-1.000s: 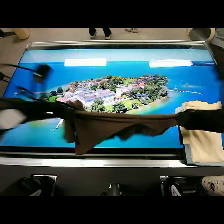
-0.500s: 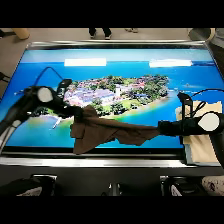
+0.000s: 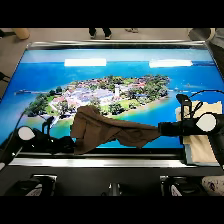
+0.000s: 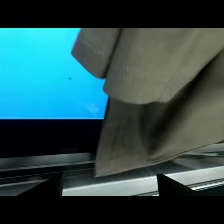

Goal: Fold the shirts.

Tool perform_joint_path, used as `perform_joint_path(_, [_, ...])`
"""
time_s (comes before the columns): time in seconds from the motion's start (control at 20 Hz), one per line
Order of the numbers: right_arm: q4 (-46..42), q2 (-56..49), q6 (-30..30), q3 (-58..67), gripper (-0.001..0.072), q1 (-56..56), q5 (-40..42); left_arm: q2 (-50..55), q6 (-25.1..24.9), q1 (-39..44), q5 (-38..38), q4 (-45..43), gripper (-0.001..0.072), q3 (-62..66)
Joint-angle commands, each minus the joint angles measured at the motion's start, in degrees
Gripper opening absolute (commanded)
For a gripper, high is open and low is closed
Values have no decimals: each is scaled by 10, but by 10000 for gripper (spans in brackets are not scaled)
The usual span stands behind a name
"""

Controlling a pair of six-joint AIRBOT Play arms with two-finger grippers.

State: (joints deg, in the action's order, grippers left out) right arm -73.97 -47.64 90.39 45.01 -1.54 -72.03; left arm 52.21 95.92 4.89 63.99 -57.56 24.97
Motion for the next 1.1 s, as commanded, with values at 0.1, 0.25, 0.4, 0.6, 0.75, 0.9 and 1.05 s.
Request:
perform_joint_path(0.1, [-1,0,-2,0,21,0,2,29,-27,26,-119,111,692,-61])
perform_joint_path(0.25, [-1,0,0,0,21,0,3,75,-30,52,-149,114,574,-58])
perform_joint_path(0.4, [-2,3,-3,11,21,0,3,99,-52,63,-159,120,50,-32])
perform_joint_path(0.6, [-43,11,-15,156,21,0,2,-10,-149,59,-86,48,27,166])
perform_joint_path(0.75, [-88,21,-15,389,21,0,4,-135,-122,29,-77,-92,27,436])
perform_joint_path(0.9, [-121,36,-15,610,21,0,17,-191,16,-22,-110,-245,28,675])
perform_joint_path(1.05, [-122,52,-15,686,21,0,18,-198,49,-54,-67,-265,28,760])
